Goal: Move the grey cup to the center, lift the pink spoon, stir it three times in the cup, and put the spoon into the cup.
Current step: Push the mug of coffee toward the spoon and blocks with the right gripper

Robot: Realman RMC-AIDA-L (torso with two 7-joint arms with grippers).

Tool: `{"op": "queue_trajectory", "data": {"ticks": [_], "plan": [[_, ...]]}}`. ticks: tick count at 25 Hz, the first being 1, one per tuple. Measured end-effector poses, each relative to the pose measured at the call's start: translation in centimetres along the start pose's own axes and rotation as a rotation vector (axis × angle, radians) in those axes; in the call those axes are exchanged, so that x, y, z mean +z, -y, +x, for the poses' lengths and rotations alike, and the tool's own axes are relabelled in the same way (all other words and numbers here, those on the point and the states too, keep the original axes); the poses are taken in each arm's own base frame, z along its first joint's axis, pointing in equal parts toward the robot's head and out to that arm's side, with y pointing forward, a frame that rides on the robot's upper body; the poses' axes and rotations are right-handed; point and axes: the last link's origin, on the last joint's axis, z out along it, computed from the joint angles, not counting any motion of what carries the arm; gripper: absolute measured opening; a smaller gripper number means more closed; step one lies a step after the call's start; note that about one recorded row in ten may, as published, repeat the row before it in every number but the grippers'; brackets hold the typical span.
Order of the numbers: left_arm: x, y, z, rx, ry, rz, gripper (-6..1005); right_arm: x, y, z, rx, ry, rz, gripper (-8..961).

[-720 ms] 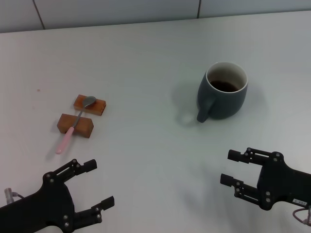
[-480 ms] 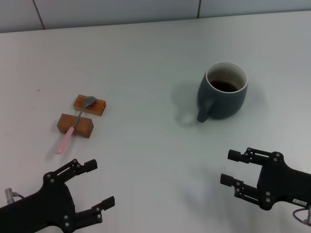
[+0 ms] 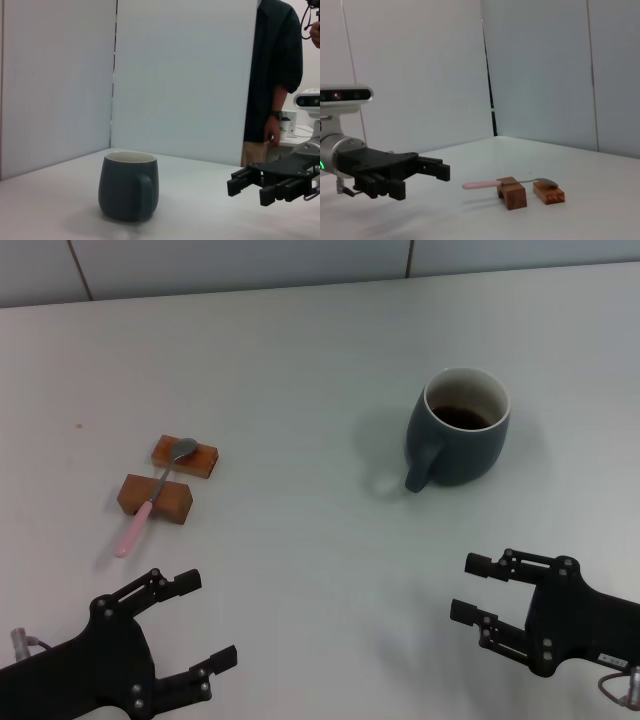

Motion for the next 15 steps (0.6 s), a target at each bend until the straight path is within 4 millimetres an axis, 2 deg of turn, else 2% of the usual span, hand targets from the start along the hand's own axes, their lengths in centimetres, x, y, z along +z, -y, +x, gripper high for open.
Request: {"op": "queue_trajectory", "data": {"ticks": [10, 13, 15], "plan": [[0.1, 0.1, 0.1, 0.003, -0.001, -0.001, 847, 0.2, -0.1, 0.0, -0.026, 0.037, 0.039, 368], [0.1, 0.1, 0.1, 0.002, -0.001, -0.001, 846, -0.1, 0.5, -0.5, -0.063, 0.109, 0.159, 283], [0.1, 0.1, 0.0, 0.002, -0.001, 0.000, 845, -0.8, 1.4, -0.9, -0.097, 0.184, 0.320, 196]]}}
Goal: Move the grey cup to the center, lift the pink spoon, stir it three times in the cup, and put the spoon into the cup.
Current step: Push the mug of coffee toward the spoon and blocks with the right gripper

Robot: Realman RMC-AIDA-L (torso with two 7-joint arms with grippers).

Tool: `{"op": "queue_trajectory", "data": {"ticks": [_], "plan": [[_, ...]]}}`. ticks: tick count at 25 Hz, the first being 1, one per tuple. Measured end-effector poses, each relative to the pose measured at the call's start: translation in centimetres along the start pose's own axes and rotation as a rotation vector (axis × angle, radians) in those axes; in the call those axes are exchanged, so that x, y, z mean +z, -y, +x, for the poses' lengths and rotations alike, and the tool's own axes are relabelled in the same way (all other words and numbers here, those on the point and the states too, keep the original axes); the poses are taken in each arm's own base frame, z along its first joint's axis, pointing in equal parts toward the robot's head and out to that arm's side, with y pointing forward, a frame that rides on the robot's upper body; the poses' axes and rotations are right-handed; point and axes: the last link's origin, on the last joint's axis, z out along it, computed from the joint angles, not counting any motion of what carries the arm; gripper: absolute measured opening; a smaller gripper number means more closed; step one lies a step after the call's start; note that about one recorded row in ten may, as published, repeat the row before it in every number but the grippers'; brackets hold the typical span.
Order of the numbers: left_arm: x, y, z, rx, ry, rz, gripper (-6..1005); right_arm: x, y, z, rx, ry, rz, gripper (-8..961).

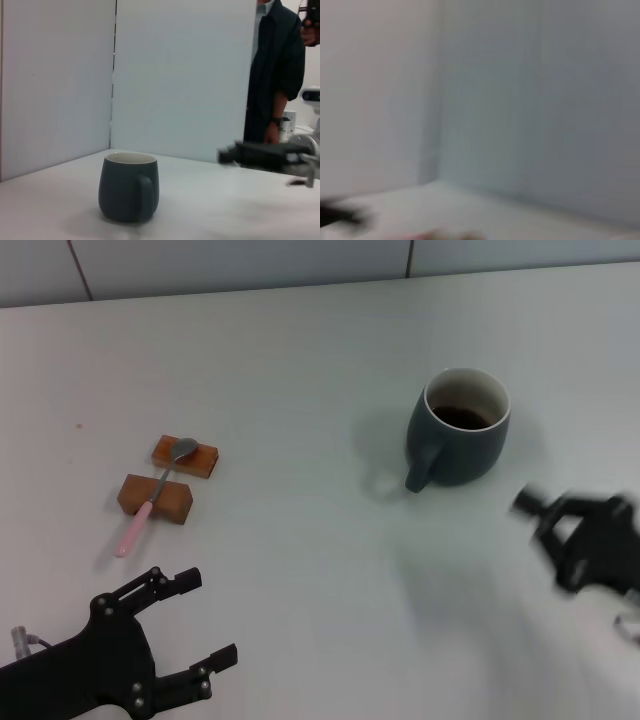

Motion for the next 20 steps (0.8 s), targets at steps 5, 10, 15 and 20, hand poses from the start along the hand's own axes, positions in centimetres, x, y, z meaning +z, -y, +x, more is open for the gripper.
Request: {"op": "queue_trajectory", "data": {"ticks": [5, 10, 15, 20], "plan": [[0.0, 0.0, 0.0, -0.001, -0.003, 0.005, 843, -0.5, 3.1, -0.6, -0.073, 0.100, 0.380, 62], [0.1, 0.0, 0.0, 0.000, -0.007, 0.005, 841, 1.1, 5.8, -0.1, -0.095, 0.038, 0.521, 13], [0.2, 0.1, 0.1, 0.005, -0.009, 0.005, 839, 4.8, 7.7, 1.0, -0.114, -0.116, 0.463, 13], [0.4, 0.2, 0.1, 0.009, -0.012, 0.008, 837, 7.7, 7.8, 1.7, -0.198, -0.236, 0.343, 13]]}}
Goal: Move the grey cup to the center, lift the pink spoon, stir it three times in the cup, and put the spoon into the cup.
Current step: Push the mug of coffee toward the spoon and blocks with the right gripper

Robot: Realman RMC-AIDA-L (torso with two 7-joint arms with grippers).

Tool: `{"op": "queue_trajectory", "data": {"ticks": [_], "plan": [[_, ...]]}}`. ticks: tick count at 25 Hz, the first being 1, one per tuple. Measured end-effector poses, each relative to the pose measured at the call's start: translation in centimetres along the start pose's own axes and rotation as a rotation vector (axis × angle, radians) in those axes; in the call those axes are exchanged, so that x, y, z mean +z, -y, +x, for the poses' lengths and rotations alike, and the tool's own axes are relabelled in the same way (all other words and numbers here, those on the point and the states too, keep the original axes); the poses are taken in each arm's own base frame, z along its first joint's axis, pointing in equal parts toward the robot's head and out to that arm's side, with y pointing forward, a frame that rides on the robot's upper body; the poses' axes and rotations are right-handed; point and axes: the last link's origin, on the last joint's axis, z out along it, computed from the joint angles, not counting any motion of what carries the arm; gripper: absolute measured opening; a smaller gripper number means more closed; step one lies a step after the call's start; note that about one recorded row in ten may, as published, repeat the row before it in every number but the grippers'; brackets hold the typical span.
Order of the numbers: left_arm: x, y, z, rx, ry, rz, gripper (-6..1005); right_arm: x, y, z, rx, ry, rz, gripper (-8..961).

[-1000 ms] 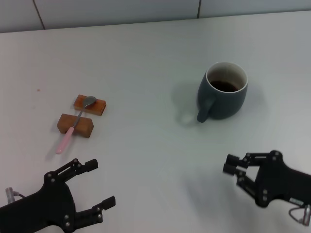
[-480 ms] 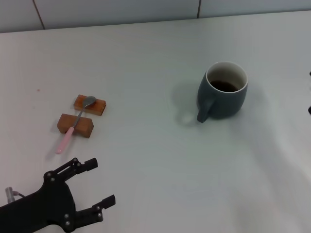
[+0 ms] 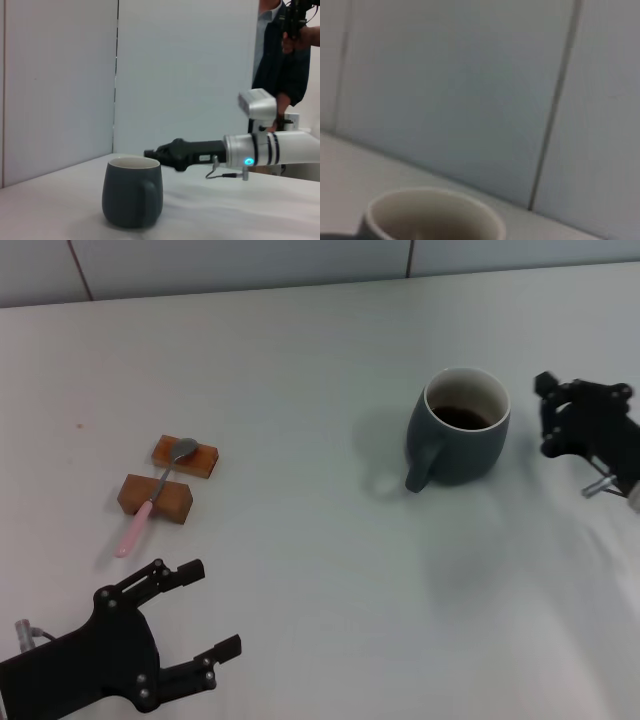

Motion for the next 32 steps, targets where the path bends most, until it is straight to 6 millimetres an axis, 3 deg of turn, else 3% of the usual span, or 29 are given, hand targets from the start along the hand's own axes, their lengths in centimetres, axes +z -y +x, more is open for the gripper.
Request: {"op": "queue_trajectory", "data": {"ticks": [11, 32], "plan": [[0.1, 0.2, 0.2, 0.002, -0.011, 0.006, 832, 2.0, -0.9, -0.2, -0.153, -0.054, -0.074, 13], [0.1, 0.1, 0.3, 0.005, -0.020, 0.000, 823, 4.5, -7.3, -2.9, -0.156, 0.043, -0.328, 14]]}}
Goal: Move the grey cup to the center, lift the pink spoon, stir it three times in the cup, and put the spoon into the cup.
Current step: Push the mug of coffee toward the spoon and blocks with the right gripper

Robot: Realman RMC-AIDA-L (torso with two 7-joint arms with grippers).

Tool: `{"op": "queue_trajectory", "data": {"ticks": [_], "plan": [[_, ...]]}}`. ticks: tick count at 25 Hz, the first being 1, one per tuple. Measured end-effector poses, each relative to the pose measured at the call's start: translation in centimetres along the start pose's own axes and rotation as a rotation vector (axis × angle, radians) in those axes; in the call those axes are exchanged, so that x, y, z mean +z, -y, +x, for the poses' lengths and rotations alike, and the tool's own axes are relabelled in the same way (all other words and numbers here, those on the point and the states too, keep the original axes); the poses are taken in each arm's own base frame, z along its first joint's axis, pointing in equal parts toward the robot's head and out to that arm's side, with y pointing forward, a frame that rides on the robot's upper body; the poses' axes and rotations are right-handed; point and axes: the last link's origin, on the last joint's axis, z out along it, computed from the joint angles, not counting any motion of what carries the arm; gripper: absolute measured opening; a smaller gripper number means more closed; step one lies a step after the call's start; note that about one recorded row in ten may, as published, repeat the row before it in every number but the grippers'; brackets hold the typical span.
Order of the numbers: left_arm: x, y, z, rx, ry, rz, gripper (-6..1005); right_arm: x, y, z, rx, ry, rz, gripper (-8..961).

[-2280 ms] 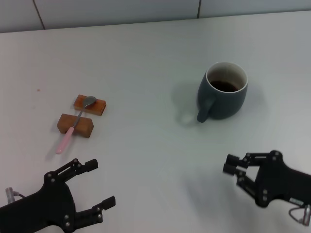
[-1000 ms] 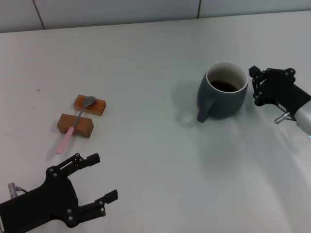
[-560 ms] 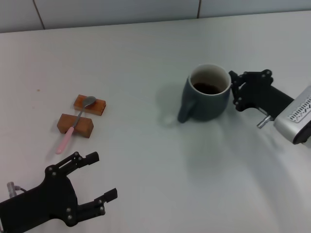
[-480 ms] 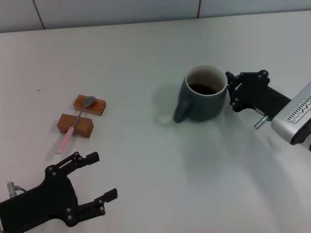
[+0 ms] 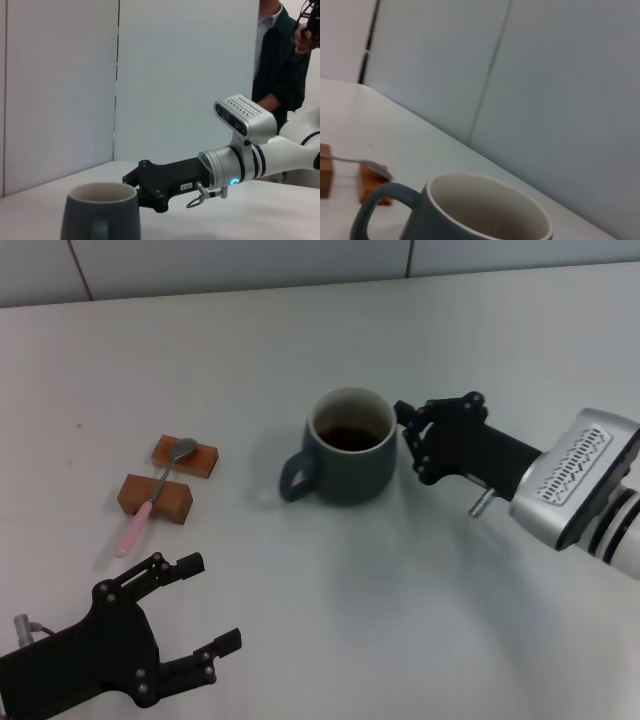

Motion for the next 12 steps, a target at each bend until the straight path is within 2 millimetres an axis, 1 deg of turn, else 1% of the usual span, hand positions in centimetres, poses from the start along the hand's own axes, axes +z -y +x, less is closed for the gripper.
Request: {"op": "queue_trajectory", "data": {"ticks": [6, 10, 12], "plan": [[-0.01, 0.05, 0.08, 0.005, -0.002, -0.002, 821, 0.58, -1.10, -0.71, -0.001, 0.027, -0.050, 14], [-0.05, 0.09, 0.10, 0.007, -0.001, -0.002, 819, 0.61, -1.17, -0.92, 0.003, 0.041, -0.050, 14], [-0.05, 0.10, 0.11, 0.008, -0.001, -0.002, 818, 0.22, -1.06, -1.04, 0.021, 0.065, -0.031, 14]]}}
